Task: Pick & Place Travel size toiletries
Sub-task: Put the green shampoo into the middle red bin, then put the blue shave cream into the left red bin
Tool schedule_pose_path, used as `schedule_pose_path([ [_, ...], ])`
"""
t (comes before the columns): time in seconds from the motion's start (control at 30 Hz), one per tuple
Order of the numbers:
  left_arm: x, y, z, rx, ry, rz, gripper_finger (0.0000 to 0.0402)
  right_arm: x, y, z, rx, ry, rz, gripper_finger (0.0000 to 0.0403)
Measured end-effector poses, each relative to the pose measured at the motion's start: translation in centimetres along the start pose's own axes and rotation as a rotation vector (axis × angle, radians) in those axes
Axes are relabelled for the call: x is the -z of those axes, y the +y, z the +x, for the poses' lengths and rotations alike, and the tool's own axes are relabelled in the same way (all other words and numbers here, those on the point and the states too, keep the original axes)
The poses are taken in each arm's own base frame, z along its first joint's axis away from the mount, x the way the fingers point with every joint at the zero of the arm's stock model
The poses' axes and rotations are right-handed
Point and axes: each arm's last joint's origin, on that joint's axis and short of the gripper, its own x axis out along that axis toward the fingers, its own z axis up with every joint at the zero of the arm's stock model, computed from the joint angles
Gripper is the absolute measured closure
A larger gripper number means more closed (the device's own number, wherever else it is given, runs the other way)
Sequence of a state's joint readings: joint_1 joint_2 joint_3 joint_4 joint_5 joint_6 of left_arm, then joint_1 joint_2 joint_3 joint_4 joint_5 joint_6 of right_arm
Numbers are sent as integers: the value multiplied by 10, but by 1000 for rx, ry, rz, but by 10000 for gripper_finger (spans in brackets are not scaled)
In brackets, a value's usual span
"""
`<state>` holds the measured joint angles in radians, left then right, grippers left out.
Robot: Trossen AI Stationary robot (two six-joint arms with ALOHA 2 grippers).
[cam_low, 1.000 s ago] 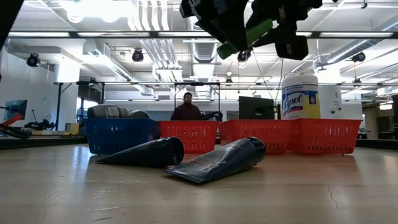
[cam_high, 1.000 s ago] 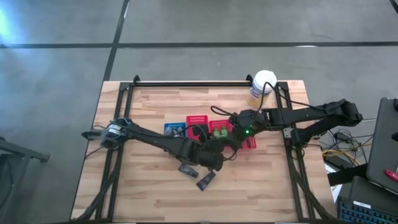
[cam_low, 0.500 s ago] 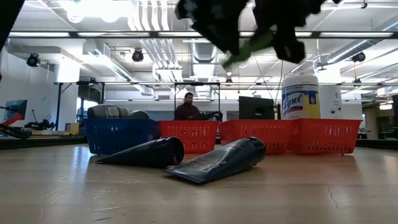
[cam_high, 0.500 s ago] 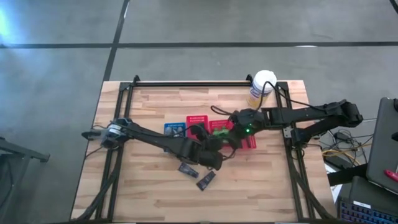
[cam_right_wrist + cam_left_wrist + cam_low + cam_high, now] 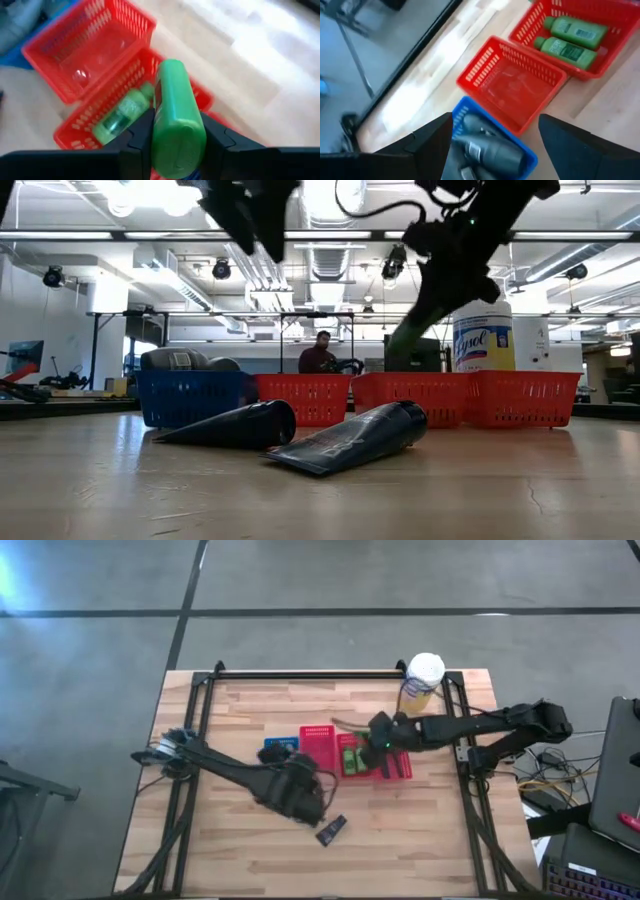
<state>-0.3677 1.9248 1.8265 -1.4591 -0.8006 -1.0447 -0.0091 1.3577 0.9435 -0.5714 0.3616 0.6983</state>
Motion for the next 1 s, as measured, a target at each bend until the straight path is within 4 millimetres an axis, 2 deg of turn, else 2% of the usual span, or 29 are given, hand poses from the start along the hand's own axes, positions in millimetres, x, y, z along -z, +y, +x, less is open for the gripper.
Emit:
schedule_pose_path([
  [0.1, 12, 17, -8, 30, 18, -128, 104, 8, 10, 12, 11, 27, 23, 297],
  [0.27, 37, 46, -6, 120, 58, -330, 104, 23, 30, 24, 84, 1, 54, 291],
  [0.53, 75, 75, 9, 303, 52, -462, 104, 34, 43, 54, 174, 40, 129, 281],
  [0.67, 89, 81, 16, 368, 80, -427, 103, 30, 53, 60, 153, 62, 127, 243],
  [0.8, 99, 81, 23, 436, 136, -353, 103, 20, 63, 52, 120, 77, 113, 193],
  [0.9, 102, 75, 25, 535, 142, -215, 103, 12, 66, 41, 134, 90, 92, 156],
  [1.0, 103, 63, 22, 697, 55, 5, 103, 5, 67, 25, 135, 103, -11, 123],
])
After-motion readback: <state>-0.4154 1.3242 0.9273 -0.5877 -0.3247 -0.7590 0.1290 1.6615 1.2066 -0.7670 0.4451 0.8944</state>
